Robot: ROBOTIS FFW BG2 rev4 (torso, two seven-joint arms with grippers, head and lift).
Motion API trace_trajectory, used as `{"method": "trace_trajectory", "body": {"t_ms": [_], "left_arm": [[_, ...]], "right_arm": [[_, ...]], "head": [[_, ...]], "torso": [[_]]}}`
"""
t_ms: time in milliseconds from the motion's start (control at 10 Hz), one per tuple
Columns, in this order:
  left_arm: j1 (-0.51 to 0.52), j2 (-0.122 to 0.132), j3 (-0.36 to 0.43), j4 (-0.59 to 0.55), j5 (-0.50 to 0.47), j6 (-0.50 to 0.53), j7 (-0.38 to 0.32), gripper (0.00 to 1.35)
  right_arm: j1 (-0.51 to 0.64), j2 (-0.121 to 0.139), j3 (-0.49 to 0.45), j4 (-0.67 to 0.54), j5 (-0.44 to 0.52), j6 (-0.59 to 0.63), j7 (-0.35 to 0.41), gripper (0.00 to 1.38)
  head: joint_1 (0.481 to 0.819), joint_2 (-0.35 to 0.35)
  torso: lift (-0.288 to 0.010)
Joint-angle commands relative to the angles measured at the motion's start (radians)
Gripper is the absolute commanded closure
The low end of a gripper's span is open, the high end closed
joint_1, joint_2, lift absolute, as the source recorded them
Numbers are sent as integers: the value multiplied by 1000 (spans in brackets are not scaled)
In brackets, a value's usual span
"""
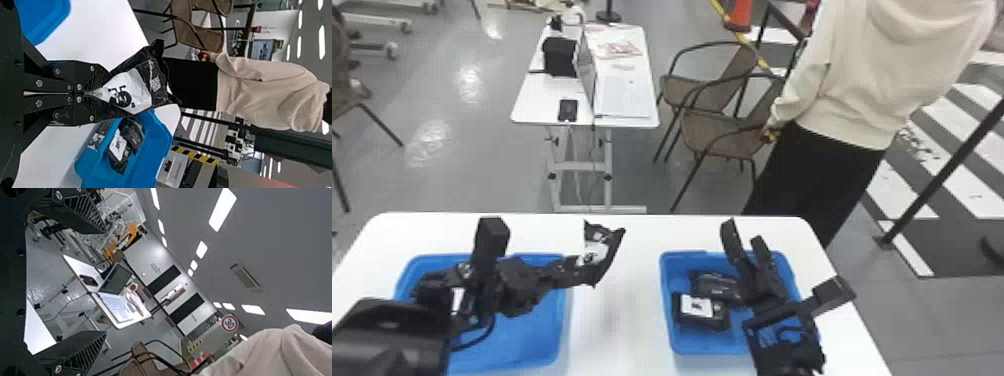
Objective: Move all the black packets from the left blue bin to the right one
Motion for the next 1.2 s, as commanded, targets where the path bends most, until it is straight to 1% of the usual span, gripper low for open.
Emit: {"method": "trace_trajectory", "body": {"t_ms": [0,100,200,500,600,800,900,1000,1100], "left_arm": [[-104,-10,-68,128,4,-76,-12,1214],[-168,-25,-111,205,3,-93,-35,1214],[-210,-36,-150,247,3,-102,-43,1214],[-276,-66,-214,311,44,-97,-36,1214],[-287,-69,-232,316,58,-99,-36,1214],[-290,-69,-262,316,119,-99,-36,1214],[-290,-69,-272,316,132,-97,-36,1214],[-290,-69,-277,316,136,-97,-32,1214],[-288,-69,-277,316,141,-97,-27,1214]], "right_arm": [[-25,-1,25,7,16,46,27,104],[-52,-1,41,35,30,74,60,104],[-72,-1,54,50,36,84,94,104],[-101,-1,99,47,68,129,132,99],[-109,-1,108,50,85,155,134,104],[-144,5,116,107,110,167,134,104],[-163,5,116,130,119,167,137,214],[-180,5,116,148,134,167,148,818],[-181,8,114,148,148,167,143,1303]], "head": [[695,-198],[695,-196],[695,-194],[695,-189],[695,-185],[695,-178],[695,-177],[695,-177],[695,-177]], "torso": [[0],[0],[0],[0],[0],[0],[0],[0],[0]]}}
